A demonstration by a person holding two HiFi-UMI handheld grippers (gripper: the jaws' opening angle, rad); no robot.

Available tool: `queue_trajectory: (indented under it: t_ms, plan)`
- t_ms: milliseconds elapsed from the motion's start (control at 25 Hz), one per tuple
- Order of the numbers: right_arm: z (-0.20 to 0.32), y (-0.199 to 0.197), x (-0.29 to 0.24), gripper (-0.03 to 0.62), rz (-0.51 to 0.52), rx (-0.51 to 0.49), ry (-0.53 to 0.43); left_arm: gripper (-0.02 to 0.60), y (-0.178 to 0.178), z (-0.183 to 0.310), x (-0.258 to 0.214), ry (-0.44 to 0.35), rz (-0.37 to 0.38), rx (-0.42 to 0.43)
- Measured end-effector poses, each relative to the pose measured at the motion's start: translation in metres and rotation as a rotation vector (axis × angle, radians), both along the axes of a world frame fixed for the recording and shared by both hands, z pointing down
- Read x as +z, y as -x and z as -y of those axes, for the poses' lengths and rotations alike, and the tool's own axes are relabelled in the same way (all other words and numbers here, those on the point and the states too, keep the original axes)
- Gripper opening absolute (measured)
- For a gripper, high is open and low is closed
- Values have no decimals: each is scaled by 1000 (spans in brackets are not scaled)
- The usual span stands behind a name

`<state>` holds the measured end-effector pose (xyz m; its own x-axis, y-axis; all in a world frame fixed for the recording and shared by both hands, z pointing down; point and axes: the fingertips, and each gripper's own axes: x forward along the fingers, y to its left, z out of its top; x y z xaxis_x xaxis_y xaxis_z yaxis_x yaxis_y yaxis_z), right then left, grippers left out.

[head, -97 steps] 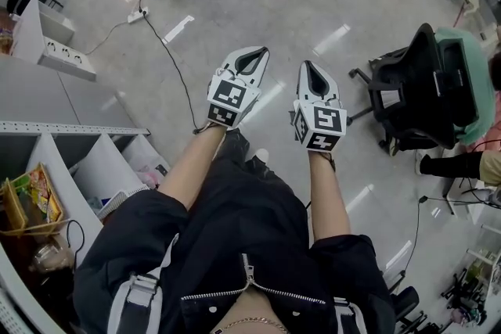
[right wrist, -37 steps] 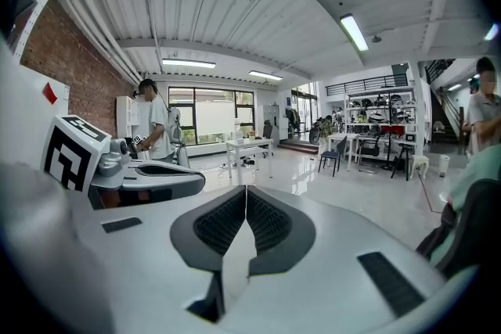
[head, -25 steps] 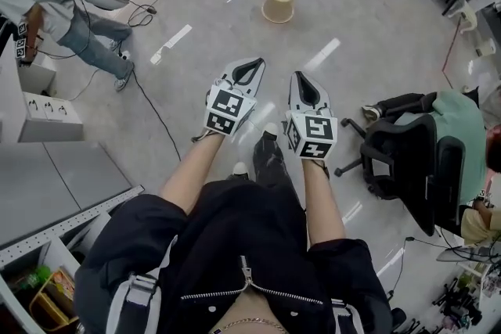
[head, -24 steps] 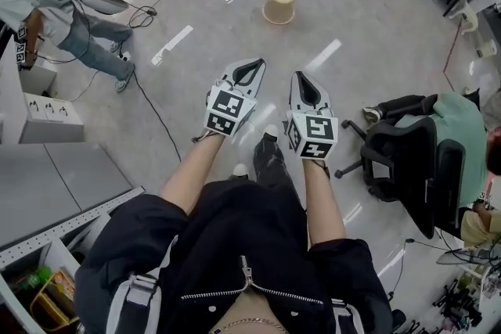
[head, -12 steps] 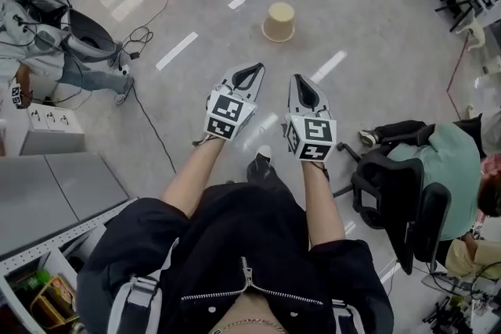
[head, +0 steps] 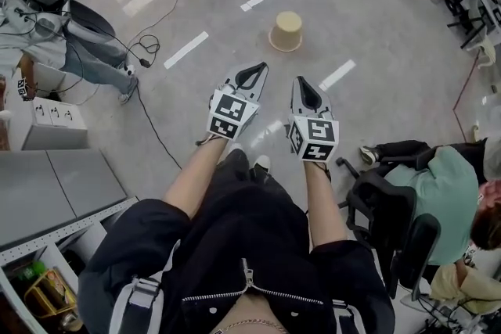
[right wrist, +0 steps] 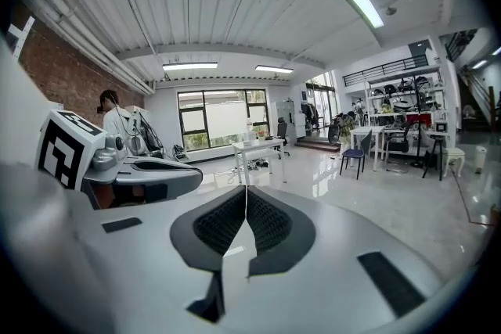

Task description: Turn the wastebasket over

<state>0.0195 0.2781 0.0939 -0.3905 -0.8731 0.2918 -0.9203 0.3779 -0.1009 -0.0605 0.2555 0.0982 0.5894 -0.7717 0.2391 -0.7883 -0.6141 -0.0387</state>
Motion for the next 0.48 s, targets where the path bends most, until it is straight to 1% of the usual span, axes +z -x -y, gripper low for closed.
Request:
queue_trajectory:
  t_ms: [120,280,480]
  plan:
    - [16,-6,3,11,1,-9,10,5,-8,17,1,6,-4,-6]
    - [42,-6,14,11,-5,-6,20,5,-7,42,13,15,-8,-7]
    - [97,0,17,11,-24,-2,24,5,-2,99,21,26,-24,0]
